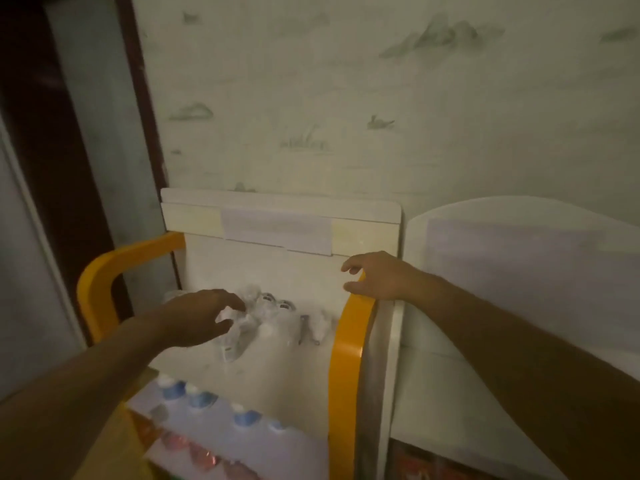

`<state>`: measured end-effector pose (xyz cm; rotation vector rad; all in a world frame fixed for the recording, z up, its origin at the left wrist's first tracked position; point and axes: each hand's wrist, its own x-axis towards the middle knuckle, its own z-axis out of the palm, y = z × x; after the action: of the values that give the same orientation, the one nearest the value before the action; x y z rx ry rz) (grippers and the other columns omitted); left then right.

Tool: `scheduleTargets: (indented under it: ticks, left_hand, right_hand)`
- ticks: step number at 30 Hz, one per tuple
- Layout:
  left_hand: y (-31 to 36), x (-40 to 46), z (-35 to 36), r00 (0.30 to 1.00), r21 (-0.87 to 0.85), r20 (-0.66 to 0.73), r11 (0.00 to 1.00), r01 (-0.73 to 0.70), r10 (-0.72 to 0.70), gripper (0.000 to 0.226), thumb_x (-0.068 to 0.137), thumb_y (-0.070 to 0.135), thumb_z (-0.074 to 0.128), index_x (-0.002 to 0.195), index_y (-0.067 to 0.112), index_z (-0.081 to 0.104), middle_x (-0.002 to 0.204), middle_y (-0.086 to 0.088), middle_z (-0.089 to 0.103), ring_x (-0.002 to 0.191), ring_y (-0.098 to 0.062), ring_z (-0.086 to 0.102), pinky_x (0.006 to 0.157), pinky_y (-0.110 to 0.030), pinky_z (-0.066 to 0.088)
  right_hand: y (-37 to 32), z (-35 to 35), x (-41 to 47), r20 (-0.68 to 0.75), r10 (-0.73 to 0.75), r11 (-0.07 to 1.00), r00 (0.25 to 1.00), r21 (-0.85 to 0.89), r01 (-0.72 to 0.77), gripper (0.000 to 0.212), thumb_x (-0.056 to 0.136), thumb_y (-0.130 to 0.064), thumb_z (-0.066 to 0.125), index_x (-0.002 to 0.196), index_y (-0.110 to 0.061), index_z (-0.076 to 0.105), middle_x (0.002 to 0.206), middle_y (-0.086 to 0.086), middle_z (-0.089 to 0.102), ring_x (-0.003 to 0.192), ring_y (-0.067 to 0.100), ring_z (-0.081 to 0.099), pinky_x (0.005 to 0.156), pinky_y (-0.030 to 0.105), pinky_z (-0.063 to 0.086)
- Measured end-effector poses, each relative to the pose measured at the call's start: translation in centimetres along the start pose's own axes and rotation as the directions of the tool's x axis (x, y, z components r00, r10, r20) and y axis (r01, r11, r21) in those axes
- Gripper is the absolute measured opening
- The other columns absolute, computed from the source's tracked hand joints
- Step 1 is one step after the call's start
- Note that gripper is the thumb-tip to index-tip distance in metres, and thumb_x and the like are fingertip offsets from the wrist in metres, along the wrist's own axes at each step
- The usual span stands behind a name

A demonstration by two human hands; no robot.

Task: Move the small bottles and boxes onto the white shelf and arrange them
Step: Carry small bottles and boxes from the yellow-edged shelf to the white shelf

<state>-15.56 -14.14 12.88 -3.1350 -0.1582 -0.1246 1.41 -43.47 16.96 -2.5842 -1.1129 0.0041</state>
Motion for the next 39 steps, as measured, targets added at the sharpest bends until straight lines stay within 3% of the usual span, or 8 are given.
scheduleTargets:
  ticks: [4, 9, 17, 21, 25, 29, 34, 39]
  left_hand:
    - [-3.4, -1.4, 1.6, 0.998, -0.048, 0.02, 0.997, 0.058, -0.057, 0.035, 0.094, 0.037, 0.054, 0.128, 0.041, 0.051, 0.137, 0.015, 0.052, 0.116, -0.004, 0.051, 0.098, -0.02, 0.04]
    - [-7.5, -2.6, 3.3, 0.995, -0.067, 0.072, 0.995, 0.077, -0.072, 0.036, 0.095, 0.035, 0.053, 0.131, 0.038, 0.05, 0.14, 0.014, 0.049, 0.12, -0.003, 0.048, 0.096, -0.015, 0.039]
    - [-17.0, -0.7, 6.5, 0.975, -0.098, 0.175, 0.983, 0.157, -0.139, 0.035, 0.096, 0.036, 0.053, 0.131, 0.038, 0.048, 0.141, 0.013, 0.046, 0.112, 0.001, 0.046, 0.079, -0.003, 0.038]
    - [-21.4, 2.3, 7.3, 0.967, -0.064, 0.216, 0.987, 0.149, -0.132, 0.03, 0.096, 0.037, 0.053, 0.119, 0.05, 0.039, 0.141, 0.013, 0.046, 0.113, 0.001, 0.045, 0.085, -0.007, 0.036]
    - [-23.4, 5.7, 8.6, 0.966, -0.051, 0.238, 0.992, 0.115, -0.1, 0.038, 0.096, 0.036, 0.054, 0.132, 0.037, 0.046, 0.147, 0.009, 0.043, 0.128, -0.007, 0.045, 0.097, -0.016, 0.038]
    - [-23.8, 8.4, 11.9, 0.939, 0.08, 0.341, 0.997, 0.014, -0.04, 0.062, 0.09, 0.04, 0.061, 0.145, 0.033, 0.032, 0.155, 0.005, 0.032, 0.133, -0.015, 0.042, 0.103, -0.029, 0.039]
    - [-26.1, 12.0, 15.0, 0.91, 0.219, 0.412, 0.964, -0.149, 0.047, 0.085, 0.083, 0.03, 0.071, 0.151, 0.031, 0.02, 0.157, 0.001, 0.025, 0.137, -0.02, 0.035, 0.108, -0.033, 0.035]
    - [-27.1, 14.6, 17.0, 0.853, 0.25, 0.503, 0.921, -0.299, 0.141, 0.079, 0.082, 0.025, 0.071, 0.147, 0.03, 0.026, 0.15, -0.001, 0.033, 0.131, -0.021, 0.039, 0.106, -0.035, 0.037]
  right_hand:
    - [-4.1, 3.6, 2.6, 0.086, -0.064, 0.998, 0.994, 0.027, 0.062, 0.049, 0.089, -0.045, 0.063, 0.133, -0.024, 0.054, 0.132, -0.001, 0.057, 0.117, 0.018, 0.055, 0.1, 0.035, 0.046]
    - [-9.4, 8.8, 8.2, 0.178, -0.15, 0.989, 0.972, 0.041, 0.145, 0.05, 0.089, -0.047, 0.061, 0.133, -0.025, 0.052, 0.136, -0.001, 0.055, 0.119, 0.021, 0.055, 0.101, 0.037, 0.045]
    - [-12.9, 16.3, 18.8, 0.202, -0.118, 0.992, 0.972, 0.079, 0.103, 0.047, 0.085, -0.048, 0.062, 0.129, -0.031, 0.055, 0.133, -0.002, 0.056, 0.115, 0.021, 0.057, 0.096, 0.037, 0.048]
    - [-13.5, 20.8, 23.0, 0.27, -0.126, 0.989, 0.955, 0.113, 0.098, 0.05, 0.087, -0.049, 0.06, 0.133, -0.03, 0.052, 0.135, -0.002, 0.056, 0.121, 0.021, 0.054, 0.102, 0.037, 0.044]
    - [-13.6, 24.5, 24.9, 0.338, -0.141, 0.987, 0.931, 0.126, 0.104, 0.069, 0.08, -0.056, 0.067, 0.139, -0.025, 0.047, 0.144, 0.001, 0.049, 0.128, 0.021, 0.049, 0.105, 0.039, 0.043]
    - [-14.0, 27.6, 25.6, 0.385, -0.126, 0.992, 0.914, 0.058, 0.113, 0.087, 0.065, -0.063, 0.076, 0.14, -0.033, 0.043, 0.147, -0.002, 0.044, 0.133, 0.021, 0.044, 0.106, 0.043, 0.041]
    - [-14.9, 29.4, 26.8, 0.342, -0.069, 0.995, 0.937, 0.095, 0.038, 0.073, 0.071, -0.065, 0.069, 0.135, -0.036, 0.047, 0.141, -0.002, 0.05, 0.128, 0.02, 0.048, 0.104, 0.042, 0.043]
    - [-14.5, 29.7, 26.7, 0.31, 0.039, 0.991, 0.95, 0.107, -0.076, 0.065, 0.076, -0.057, 0.069, 0.134, -0.033, 0.049, 0.138, 0.001, 0.052, 0.124, 0.022, 0.051, 0.103, 0.042, 0.044]
